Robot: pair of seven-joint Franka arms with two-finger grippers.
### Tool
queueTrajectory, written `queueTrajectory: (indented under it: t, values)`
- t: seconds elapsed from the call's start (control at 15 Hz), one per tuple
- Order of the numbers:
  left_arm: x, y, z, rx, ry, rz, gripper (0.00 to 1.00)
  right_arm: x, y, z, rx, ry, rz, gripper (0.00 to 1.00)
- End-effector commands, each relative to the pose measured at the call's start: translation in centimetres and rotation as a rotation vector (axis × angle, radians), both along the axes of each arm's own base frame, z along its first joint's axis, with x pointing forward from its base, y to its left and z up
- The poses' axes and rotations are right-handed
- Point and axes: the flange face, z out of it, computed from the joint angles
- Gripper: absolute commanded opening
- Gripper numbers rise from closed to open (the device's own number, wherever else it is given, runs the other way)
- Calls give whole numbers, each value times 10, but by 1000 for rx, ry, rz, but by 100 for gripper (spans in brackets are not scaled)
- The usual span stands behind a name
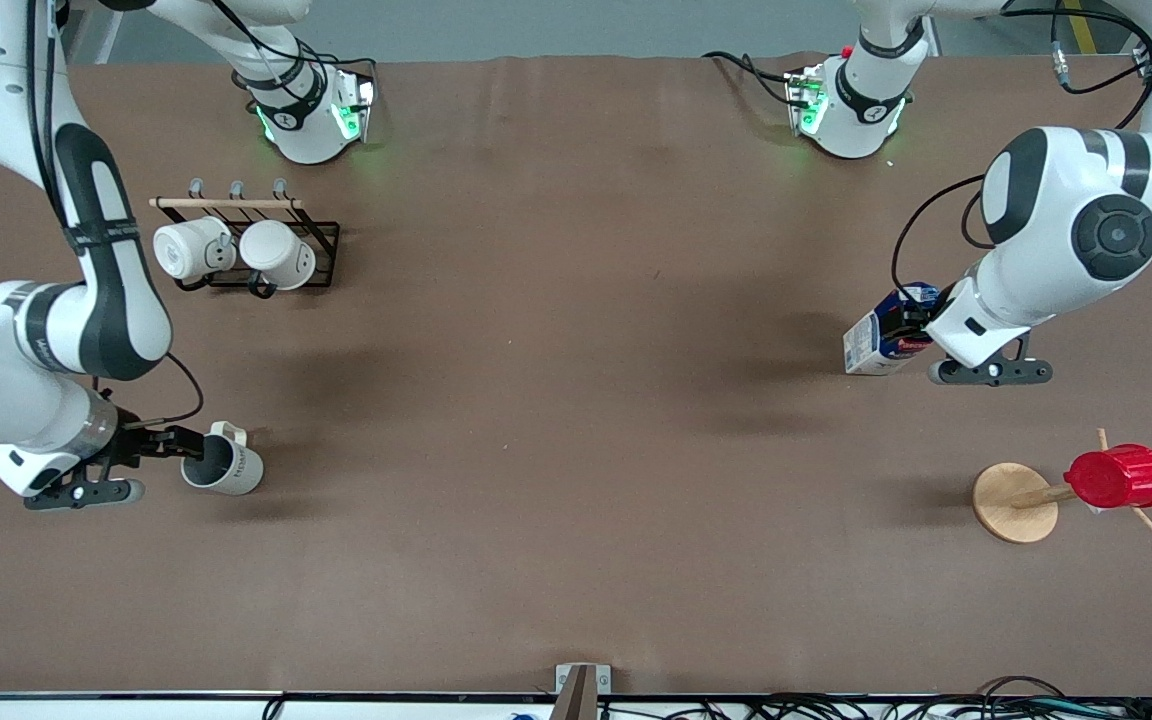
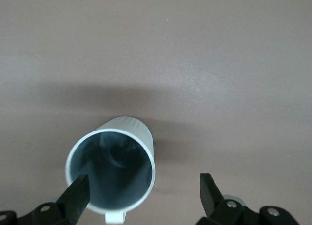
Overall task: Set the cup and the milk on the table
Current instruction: 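Grasp the milk carton with the left gripper while the right gripper grasps the mug, then lift and carry the mug and milk carton toward the table center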
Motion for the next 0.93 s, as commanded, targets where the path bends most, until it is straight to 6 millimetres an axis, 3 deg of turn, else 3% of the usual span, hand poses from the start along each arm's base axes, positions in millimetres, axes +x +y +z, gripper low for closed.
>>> queueTrajectory:
  t: [0.0,0.27,0.6,0.8,0.87]
  values:
    - [-15,5,-11,13,-12,-23,99,-13,2,-19,-7,4,16,99]
    - [-22,23,-24,16,2,6,99,-11,1,-36,-8,-3,3,83]
    - [-29,23,-38,15,3,5,98,-8,1,-48,23,-26,-31,48]
    - [-30,23,-41,15,4,4,98,-7,-1,-49,29,-33,-43,9]
    - [-30,23,-40,15,2,4,98,-7,-3,-48,35,-38,-53,2]
